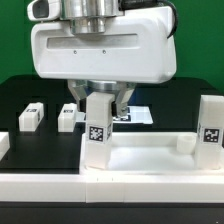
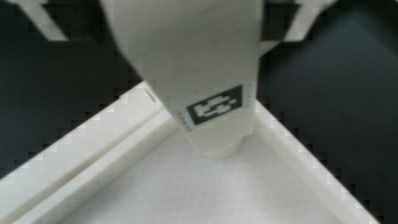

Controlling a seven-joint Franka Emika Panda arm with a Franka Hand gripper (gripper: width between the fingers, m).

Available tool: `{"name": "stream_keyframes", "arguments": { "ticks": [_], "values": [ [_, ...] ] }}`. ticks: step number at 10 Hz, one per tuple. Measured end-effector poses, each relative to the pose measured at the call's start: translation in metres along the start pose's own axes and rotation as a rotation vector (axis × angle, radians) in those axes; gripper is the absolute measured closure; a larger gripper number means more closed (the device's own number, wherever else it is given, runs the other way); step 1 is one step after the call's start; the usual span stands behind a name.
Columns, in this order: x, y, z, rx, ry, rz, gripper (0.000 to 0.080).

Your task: Assemble desk

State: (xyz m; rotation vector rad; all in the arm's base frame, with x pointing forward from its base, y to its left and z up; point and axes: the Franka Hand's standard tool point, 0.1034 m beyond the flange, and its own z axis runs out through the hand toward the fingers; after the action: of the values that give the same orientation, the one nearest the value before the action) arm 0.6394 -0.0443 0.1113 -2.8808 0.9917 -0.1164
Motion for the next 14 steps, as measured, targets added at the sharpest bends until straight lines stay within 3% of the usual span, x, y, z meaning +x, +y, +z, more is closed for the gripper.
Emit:
{"name": "stream_keyframes", "arguments": {
  "ticks": [1,4,8,10,12,13,14],
  "values": [
    [0.002,0.005,0.000,-0.008,0.000,0.066,0.0502],
    [0.003,0.011,0.002,-0.013,-0.003,0.413,0.0502],
    [0.003,0.018,0.003,0.039,-0.069,1.074,0.0506],
    [0.003,0.017,0.003,0.039,-0.069,1.066,0.0506],
    [0.000,0.011,0.004,0.021,-0.039,0.731,0.0472],
    [-0.001,0.005,0.002,0.027,-0.035,0.516,0.0290],
    [-0.005,0.001,0.004,0.028,-0.040,0.392,0.0290]
  ]
}}
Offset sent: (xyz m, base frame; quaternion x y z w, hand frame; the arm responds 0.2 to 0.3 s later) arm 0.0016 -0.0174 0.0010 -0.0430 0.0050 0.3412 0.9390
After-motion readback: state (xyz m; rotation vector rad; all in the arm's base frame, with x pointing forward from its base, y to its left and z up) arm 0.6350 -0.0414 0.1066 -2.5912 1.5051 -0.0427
